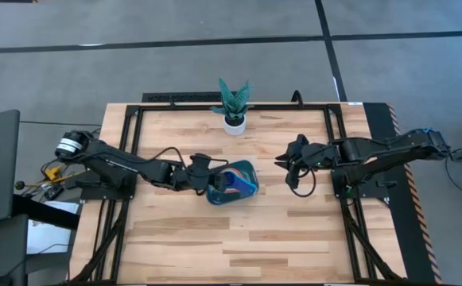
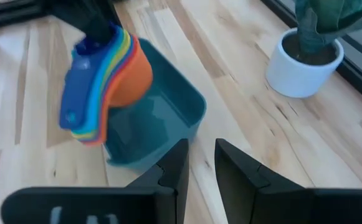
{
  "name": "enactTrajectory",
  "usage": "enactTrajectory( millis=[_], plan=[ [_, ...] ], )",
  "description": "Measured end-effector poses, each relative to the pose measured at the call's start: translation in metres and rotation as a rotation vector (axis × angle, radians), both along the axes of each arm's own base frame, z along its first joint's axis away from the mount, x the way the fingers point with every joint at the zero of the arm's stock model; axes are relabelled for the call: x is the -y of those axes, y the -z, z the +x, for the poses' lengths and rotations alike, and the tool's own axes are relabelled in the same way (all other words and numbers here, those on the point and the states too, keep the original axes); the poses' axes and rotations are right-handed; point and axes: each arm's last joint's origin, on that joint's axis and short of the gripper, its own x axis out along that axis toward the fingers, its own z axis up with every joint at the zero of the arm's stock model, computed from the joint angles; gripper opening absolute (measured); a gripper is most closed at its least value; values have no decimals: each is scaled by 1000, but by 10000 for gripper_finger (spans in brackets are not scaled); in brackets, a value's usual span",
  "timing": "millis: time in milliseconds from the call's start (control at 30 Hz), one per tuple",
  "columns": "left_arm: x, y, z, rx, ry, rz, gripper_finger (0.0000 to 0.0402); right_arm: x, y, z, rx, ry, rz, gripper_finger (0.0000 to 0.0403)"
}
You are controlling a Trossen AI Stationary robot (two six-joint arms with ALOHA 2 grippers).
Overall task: Nest measuring cups in basket
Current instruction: Put the stack of measuring cups into the green bin
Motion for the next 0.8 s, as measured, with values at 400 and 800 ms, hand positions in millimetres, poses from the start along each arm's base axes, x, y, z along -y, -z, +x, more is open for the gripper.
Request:
enactTrajectory(
  millis=[400,800],
  plan=[
    [-1,8,-1,-36,-55,-30,132,1,1,-7,17,-1,-9,103],
    [-3,12,-4,-88,-60,-16,132,3,0,-6,36,1,-14,103]
  ],
)
